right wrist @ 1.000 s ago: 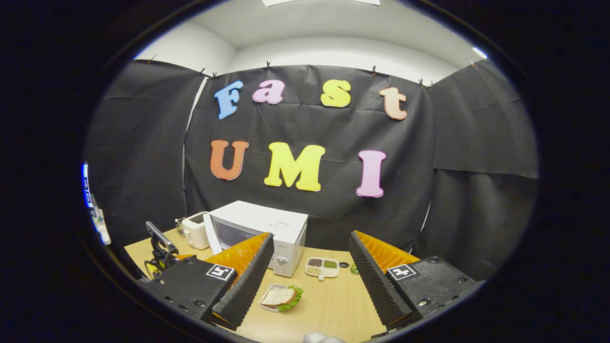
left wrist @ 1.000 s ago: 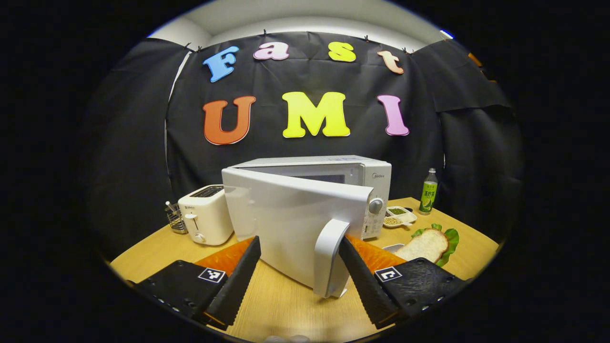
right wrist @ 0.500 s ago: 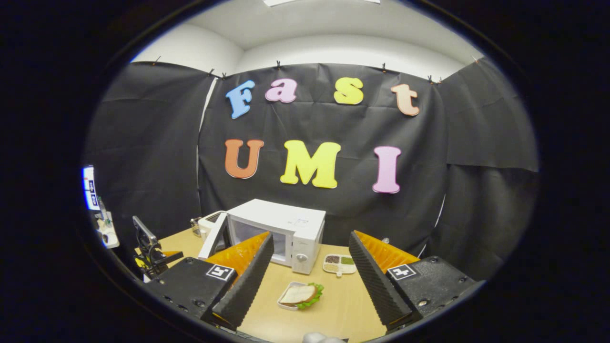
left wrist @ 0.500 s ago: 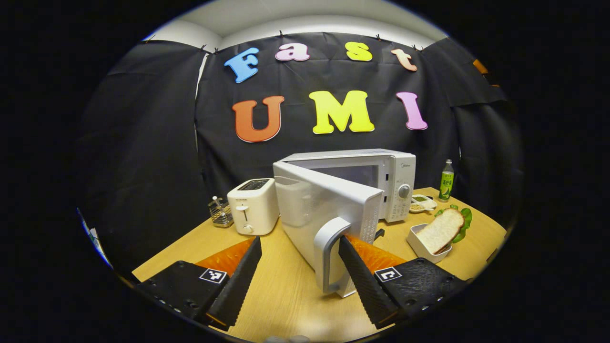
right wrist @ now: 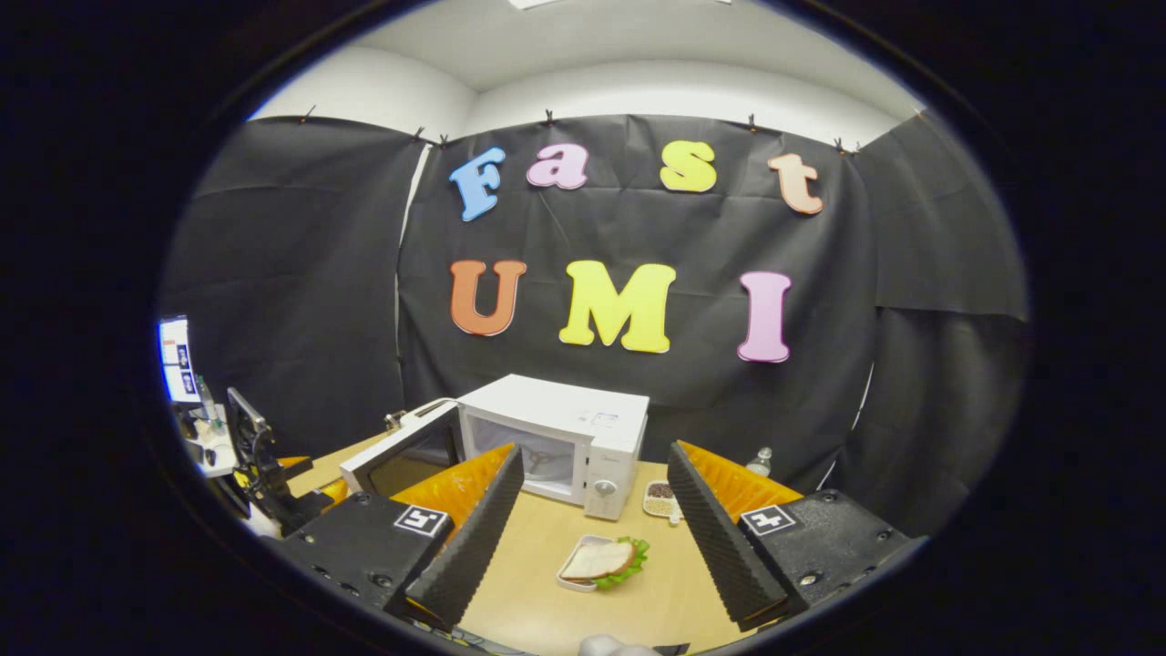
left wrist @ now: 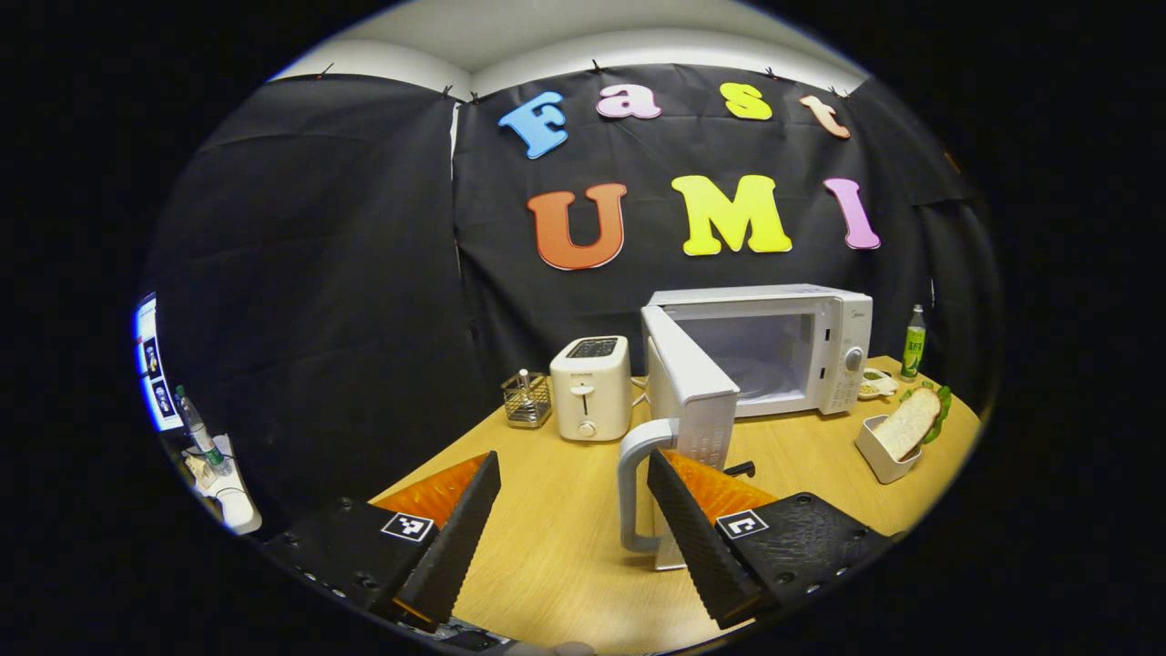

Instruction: Open the microwave oven with the left hand, put the food in, and close the microwave oven.

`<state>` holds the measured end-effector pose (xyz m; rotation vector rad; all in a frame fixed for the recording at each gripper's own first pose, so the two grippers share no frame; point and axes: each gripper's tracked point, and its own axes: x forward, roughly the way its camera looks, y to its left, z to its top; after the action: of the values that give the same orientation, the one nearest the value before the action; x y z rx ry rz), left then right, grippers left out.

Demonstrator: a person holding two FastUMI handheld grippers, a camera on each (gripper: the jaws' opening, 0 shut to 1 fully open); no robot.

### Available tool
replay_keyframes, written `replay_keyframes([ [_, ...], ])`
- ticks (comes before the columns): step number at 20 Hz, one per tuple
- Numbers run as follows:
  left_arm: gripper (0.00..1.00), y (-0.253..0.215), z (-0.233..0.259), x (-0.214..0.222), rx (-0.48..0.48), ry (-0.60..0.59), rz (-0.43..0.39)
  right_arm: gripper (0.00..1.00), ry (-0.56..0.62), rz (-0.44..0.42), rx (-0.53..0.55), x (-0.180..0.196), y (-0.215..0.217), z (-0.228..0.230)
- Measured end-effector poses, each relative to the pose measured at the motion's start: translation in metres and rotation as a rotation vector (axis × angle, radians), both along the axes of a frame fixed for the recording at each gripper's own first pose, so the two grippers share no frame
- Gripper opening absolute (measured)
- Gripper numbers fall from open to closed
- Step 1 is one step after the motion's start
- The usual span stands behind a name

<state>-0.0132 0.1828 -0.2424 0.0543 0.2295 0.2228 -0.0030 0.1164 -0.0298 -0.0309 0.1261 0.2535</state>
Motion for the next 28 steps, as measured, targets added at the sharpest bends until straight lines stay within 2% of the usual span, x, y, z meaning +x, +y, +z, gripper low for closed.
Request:
replay_keyframes([
  [1, 0.96, 0.003, 0.004, -0.003, 0.0, -0.003, 0.007, 0.94, 0.004, -0.003, -0.001, 0.002, -0.002, -0.003],
  [2, 0.88, 0.002, 0.008, -0.006, 0.001, -0.01, 0.005, 0.94, 0.008, -0.006, -0.003, 0.005, -0.005, -0.006],
  [3, 0.94, 0.001, 0.012, -0.008, 0.011, -0.013, 0.004, 0.94, 0.016, -0.011, -0.001, 0.007, -0.008, -0.011],
  [5, 0.96, -0.003, 0.015, -0.013, 0.021, -0.012, 0.001, 0.94, 0.033, -0.01, 0.008, 0.011, -0.012, -0.019],
  [6, 0.97, -0.006, 0.018, -0.014, 0.013, -0.013, 0.0, 1.0, 0.043, -0.012, 0.007, 0.014, -0.015, -0.024],
  [9, 0.96, -0.024, 0.032, -0.021, 0.006, -0.027, -0.018, 1.0, 0.082, -0.029, 0.009, 0.027, -0.031, -0.048],
  [10, 0.97, -0.033, 0.038, -0.025, 0.006, -0.034, -0.031, 0.93, 0.101, -0.028, 0.017, 0.032, -0.035, -0.059],
  [11, 0.97, -0.042, 0.046, -0.027, 0.009, -0.046, -0.047, 1.0, 0.128, -0.029, 0.023, 0.037, -0.039, -0.073],
  [13, 0.97, -0.056, 0.061, -0.03, 0.006, -0.059, -0.065, 1.0, 0.191, -0.032, 0.047, 0.051, -0.05, -0.101],
  [14, 0.97, -0.063, 0.07, -0.03, 0.004, -0.071, -0.071, 0.93, 0.238, -0.026, 0.065, 0.056, -0.053, -0.119],
  [15, 0.96, -0.07, 0.078, -0.03, 0.003, -0.078, -0.075, 1.0, 0.283, -0.015, 0.086, 0.062, -0.055, -0.139],
  [16, 0.96, -0.077, 0.086, -0.03, 0.006, -0.084, -0.077, 0.93, 0.324, -0.007, 0.109, 0.068, -0.057, -0.155],
  [17, 0.96, -0.083, 0.094, -0.03, 0.01, -0.09, -0.077, 0.93, 0.359, 0.001, 0.127, 0.074, -0.06, -0.171],
  [18, 0.96, -0.088, 0.101, -0.029, 0.016, -0.094, -0.076, 1.0, 0.393, 0.017, 0.138, 0.081, -0.061, -0.187],
  [19, 0.96, -0.095, 0.106, -0.028, 0.021, -0.093, -0.076, 0.92, 0.435, 0.031, 0.151, 0.087, -0.061, -0.204],
  [20, 0.96, -0.1, 0.111, -0.029, 0.031, -0.089, -0.072, 0.89, 0.479, 0.049, 0.176, 0.093, -0.061, -0.22],
  [21, 0.96, -0.107, 0.116, -0.028, 0.046, -0.085, -0.071, 0.96, 0.533, 0.068, 0.206, 0.098, -0.061, -0.235],
  [23, 0.96, -0.121, 0.123, -0.027, 0.071, -0.079, -0.069, 0.96, 0.641, 0.131, 0.28, 0.101, -0.052, -0.26],
  [26, 0.96, -0.142, 0.129, -0.025, 0.069, -0.064, -0.054, 0.95, 0.754, 0.178, 0.334, 0.115, -0.049, -0.29],
  [27, 0.96, -0.149, 0.129, -0.024, 0.069, -0.056, -0.045, 0.84, 0.783, 0.199, 0.344, 0.12, -0.047, -0.298],
  [28, 0.96, -0.153, 0.13, -0.023, 0.071, -0.054, -0.035, 0.84, 0.814, 0.216, 0.359, 0.125, -0.045, -0.305],
])
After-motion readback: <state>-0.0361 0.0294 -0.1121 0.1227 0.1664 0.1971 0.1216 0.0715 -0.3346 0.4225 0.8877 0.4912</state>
